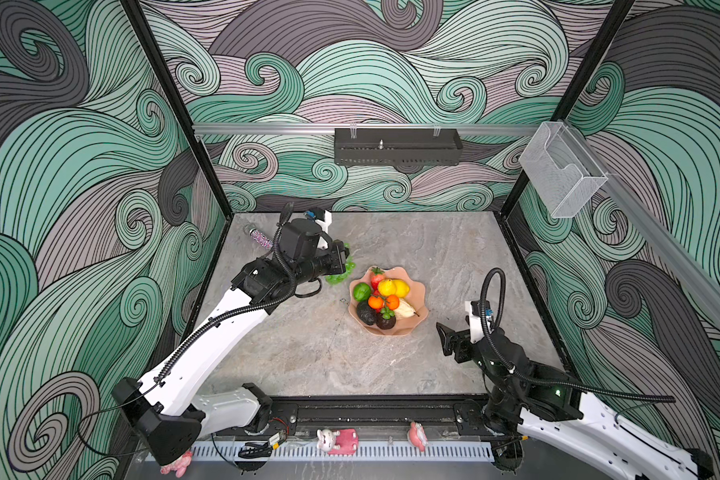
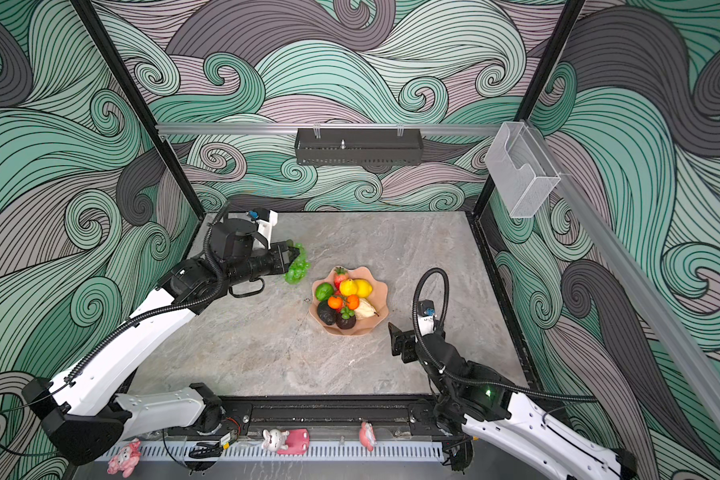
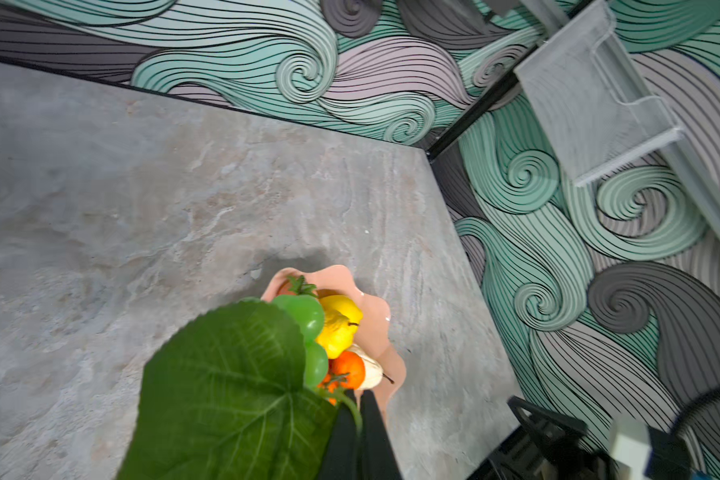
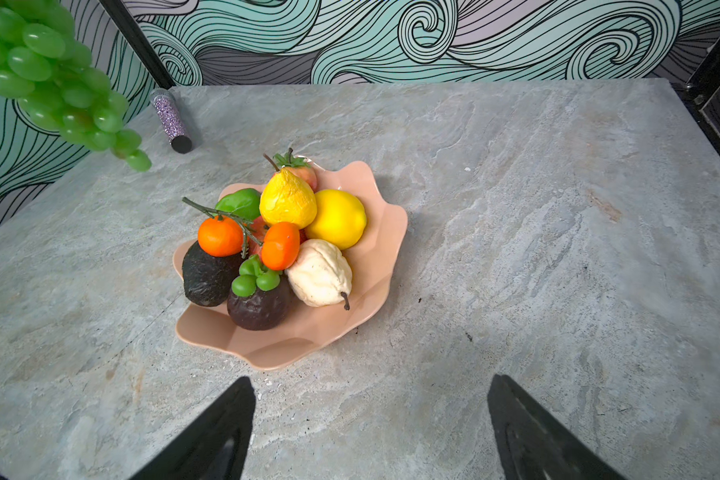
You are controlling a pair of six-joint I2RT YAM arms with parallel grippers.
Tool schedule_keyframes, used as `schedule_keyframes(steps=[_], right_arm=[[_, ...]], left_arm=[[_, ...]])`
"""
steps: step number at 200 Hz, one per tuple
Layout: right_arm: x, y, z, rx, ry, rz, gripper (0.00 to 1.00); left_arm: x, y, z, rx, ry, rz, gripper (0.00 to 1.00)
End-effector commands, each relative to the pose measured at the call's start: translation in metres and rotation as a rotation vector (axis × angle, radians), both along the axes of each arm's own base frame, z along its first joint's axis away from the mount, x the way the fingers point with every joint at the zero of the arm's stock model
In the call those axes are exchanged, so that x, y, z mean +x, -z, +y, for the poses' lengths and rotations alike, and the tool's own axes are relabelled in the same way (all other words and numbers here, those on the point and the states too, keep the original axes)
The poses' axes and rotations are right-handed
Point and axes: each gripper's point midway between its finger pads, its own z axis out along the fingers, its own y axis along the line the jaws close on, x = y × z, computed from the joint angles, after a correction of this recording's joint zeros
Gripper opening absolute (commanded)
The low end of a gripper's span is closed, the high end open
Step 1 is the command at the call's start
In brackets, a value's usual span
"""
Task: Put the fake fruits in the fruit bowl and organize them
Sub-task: 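Lower the green grapes over the fruits in the bowl with the left gripper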
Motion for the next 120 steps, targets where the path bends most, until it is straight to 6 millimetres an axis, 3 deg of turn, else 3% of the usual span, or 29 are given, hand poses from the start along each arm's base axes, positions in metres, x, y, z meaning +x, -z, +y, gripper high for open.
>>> schedule_keyframes(steps=[1,60,113,120], right_arm=[[0.002,-0.001,-0.009,-0.030,0.033,-0.021,0.89],[0.001,0.002,-0.012,-0.019,0.043,-0.008,0.89],[-0.002,0.007,-0.012,0.006,0.042,0.008,0.89],[-0.002,0.008,-0.012,0.008,0.042,0.010,0.90]], left_arm=[[-0.018,-0.033,-0.024,-0.036,0.114,-0.084,0.00],[-0.053,-0.043,-0.088,-0.031,0.372,-0.103,0.00],[-0.081,-0.018,-0.132,0.071,0.519,-0.099,0.00],[-0.077,-0.003,-0.141,0.105,0.522,-0.077,0.00]])
